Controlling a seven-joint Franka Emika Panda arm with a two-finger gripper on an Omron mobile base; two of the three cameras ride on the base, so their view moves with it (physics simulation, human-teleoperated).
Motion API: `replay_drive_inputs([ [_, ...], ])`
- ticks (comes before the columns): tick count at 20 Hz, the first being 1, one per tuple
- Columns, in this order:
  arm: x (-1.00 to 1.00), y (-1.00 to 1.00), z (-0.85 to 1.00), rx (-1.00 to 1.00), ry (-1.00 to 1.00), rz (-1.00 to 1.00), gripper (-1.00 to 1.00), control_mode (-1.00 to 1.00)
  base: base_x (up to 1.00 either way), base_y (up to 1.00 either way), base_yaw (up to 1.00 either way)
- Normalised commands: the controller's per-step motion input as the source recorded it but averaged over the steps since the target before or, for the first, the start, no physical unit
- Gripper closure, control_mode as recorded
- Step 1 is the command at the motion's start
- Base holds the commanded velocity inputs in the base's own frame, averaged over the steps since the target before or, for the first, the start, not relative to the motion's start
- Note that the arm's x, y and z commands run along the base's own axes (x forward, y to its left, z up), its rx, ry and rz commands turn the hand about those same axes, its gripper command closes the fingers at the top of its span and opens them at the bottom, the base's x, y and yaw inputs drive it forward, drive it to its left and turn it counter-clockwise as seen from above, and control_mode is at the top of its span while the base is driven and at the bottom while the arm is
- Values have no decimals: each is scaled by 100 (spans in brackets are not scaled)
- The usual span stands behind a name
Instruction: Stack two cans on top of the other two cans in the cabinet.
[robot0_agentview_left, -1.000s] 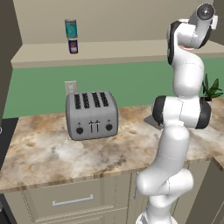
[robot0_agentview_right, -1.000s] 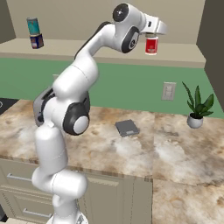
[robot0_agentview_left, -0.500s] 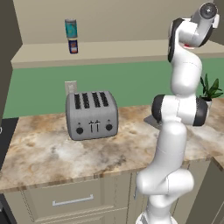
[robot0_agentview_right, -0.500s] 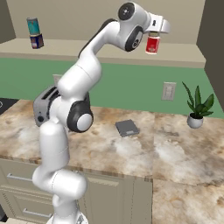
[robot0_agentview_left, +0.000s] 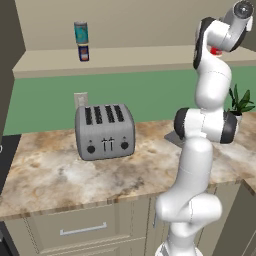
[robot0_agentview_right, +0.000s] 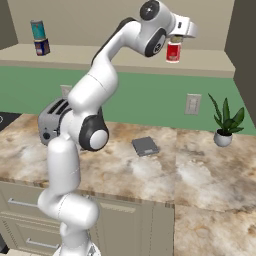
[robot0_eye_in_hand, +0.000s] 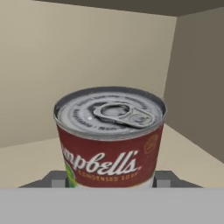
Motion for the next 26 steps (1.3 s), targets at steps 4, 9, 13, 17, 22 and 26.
replay_drive_inputs([
  [4, 1, 1, -1, 0, 0, 3, 100, -100, 0, 0, 0],
  [9, 1, 0, 1, 0, 1, 1, 100, -100, 0, 0, 0],
  [13, 0, 2, 6, 0, 0, 0, 100, -100, 0, 0, 0],
  [17, 0, 5, 5, 1, 1, 0, 100, -100, 0, 0, 0],
  [22, 0, 6, 3, 3, 7, 0, 100, -100, 0, 0, 0],
  [26, 0, 4, -4, 4, 11, 0, 100, -100, 0, 0, 0],
])
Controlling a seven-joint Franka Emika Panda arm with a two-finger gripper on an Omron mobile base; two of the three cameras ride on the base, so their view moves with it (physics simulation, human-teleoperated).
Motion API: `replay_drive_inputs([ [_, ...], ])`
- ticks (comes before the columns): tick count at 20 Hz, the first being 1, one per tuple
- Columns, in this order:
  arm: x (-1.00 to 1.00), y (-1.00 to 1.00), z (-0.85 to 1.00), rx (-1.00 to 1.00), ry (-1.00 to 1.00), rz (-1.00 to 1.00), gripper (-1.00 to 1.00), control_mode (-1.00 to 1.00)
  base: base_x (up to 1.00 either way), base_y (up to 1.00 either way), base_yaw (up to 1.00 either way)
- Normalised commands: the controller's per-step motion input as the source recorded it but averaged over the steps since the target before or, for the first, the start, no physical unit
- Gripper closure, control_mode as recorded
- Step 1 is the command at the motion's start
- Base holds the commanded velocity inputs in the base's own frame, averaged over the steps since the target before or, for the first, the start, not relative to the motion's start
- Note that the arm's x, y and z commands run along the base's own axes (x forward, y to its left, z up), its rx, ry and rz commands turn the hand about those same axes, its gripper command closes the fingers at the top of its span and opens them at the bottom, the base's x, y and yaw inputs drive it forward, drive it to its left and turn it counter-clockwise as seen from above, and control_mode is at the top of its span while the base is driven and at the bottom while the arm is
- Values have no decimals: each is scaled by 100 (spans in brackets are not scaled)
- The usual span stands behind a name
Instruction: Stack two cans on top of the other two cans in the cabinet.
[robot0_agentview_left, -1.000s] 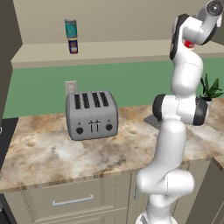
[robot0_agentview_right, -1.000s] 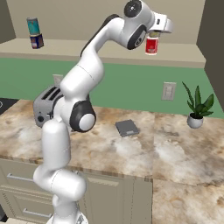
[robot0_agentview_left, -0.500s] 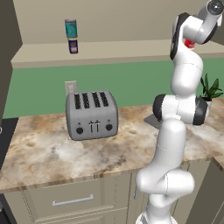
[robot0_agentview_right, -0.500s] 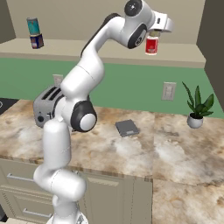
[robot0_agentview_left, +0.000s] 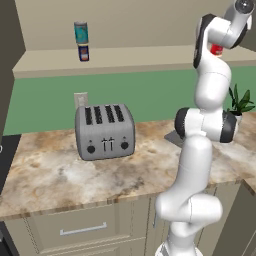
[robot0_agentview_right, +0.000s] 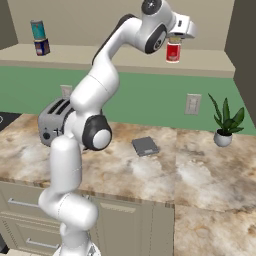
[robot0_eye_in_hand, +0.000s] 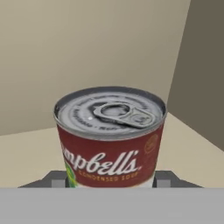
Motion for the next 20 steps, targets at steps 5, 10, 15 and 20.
replay_drive_inputs([
  [5, 0, 6, -3, 3, 5, 0, 100, -100, 0, 0, 0],
  [10, 5, 0, -1, 5, 1, 1, 100, -100, 0, 0, 0],
  [15, 3, 0, -6, 6, 0, 2, 100, -100, 0, 0, 0],
  [20, 1, 1, -15, 4, 0, 2, -100, -100, 0, 0, 0],
])
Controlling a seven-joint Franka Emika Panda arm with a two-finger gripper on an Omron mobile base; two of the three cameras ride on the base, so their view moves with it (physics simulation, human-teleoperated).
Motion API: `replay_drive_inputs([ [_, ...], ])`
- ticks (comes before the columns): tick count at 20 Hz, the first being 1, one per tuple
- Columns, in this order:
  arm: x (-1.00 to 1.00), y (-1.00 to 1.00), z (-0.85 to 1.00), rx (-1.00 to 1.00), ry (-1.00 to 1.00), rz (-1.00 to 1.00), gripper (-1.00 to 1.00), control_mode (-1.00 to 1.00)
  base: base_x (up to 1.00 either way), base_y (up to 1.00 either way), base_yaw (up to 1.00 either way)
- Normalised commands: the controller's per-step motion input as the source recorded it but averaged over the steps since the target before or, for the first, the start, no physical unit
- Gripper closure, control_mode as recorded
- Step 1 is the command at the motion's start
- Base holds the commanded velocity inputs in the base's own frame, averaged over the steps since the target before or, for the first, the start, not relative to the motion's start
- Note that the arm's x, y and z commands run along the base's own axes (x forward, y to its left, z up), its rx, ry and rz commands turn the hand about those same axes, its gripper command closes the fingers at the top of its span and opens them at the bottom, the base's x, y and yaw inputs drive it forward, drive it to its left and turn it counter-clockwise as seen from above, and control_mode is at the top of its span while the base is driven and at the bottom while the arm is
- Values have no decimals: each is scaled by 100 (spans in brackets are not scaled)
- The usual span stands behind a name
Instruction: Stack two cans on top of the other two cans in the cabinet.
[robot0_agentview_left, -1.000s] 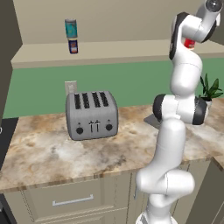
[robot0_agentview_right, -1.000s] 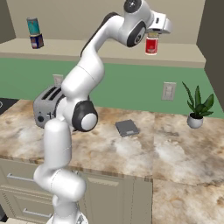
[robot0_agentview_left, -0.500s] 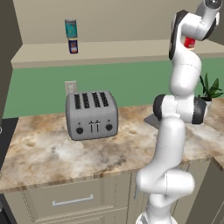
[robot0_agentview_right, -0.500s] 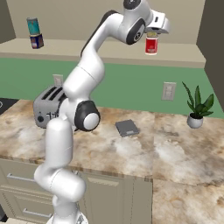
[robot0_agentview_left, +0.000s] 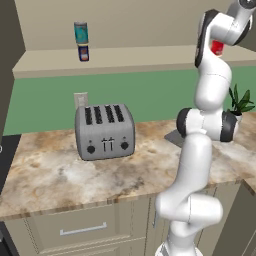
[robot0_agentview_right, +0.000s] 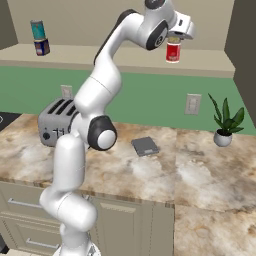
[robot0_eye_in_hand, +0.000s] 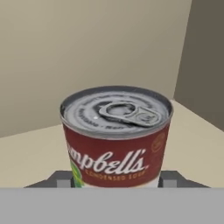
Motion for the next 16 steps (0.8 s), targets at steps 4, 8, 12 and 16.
replay_drive_inputs([
  [4, 0, 5, -8, 1, 0, 1, -100, -100, 0, 0, 0],
  [8, -1, 9, -7, 0, -1, 0, -100, -100, 0, 0, 0],
  [12, -4, 2, -7, 0, -2, 0, -100, -100, 0, 0, 0],
  [16, -22, 0, -4, 0, -4, 0, -100, -100, 0, 0, 0],
])
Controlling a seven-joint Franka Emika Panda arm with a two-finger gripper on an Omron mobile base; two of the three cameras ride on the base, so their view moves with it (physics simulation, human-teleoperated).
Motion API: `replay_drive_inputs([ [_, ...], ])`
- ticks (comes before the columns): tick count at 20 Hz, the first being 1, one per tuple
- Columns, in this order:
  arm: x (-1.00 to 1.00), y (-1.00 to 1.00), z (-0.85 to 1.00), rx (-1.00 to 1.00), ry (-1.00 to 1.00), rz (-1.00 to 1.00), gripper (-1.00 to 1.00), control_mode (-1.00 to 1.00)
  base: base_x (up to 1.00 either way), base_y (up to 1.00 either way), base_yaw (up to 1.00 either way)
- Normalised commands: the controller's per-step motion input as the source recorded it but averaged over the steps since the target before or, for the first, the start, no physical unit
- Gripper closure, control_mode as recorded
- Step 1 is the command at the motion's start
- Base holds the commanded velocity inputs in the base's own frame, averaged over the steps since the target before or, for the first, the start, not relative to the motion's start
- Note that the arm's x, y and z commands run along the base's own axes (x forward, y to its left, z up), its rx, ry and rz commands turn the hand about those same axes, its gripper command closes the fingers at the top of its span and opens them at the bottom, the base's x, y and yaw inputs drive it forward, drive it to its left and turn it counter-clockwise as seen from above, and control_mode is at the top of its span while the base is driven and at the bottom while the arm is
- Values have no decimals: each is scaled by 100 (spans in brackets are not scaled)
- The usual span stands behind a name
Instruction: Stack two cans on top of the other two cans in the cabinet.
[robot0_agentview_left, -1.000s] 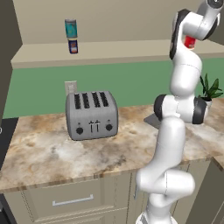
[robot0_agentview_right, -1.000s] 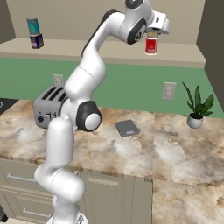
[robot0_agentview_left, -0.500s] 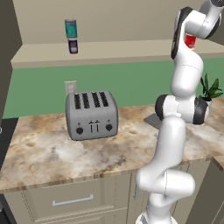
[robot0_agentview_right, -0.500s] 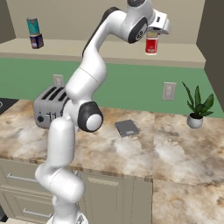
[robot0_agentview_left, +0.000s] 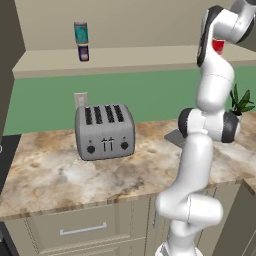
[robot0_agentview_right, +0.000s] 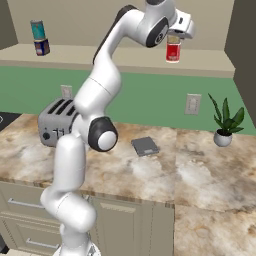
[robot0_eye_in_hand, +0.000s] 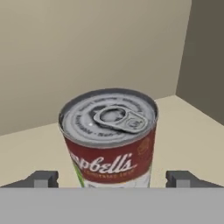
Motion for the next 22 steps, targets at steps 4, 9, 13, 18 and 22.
replay_drive_inputs([
  [4, -39, 5, -24, 0, -13, 0, -100, -100, 0, 0, 0],
  [9, -45, 13, -40, 0, -16, -1, -100, -100, 0, 0, 0],
  [13, -52, 26, -58, -6, -10, 0, -100, -100, 0, 0, 0],
  [18, -54, 30, -49, -4, -9, 0, -100, -100, 0, 0, 0],
  [22, -60, 20, -26, -2, -7, -3, -100, -100, 0, 0, 0],
])
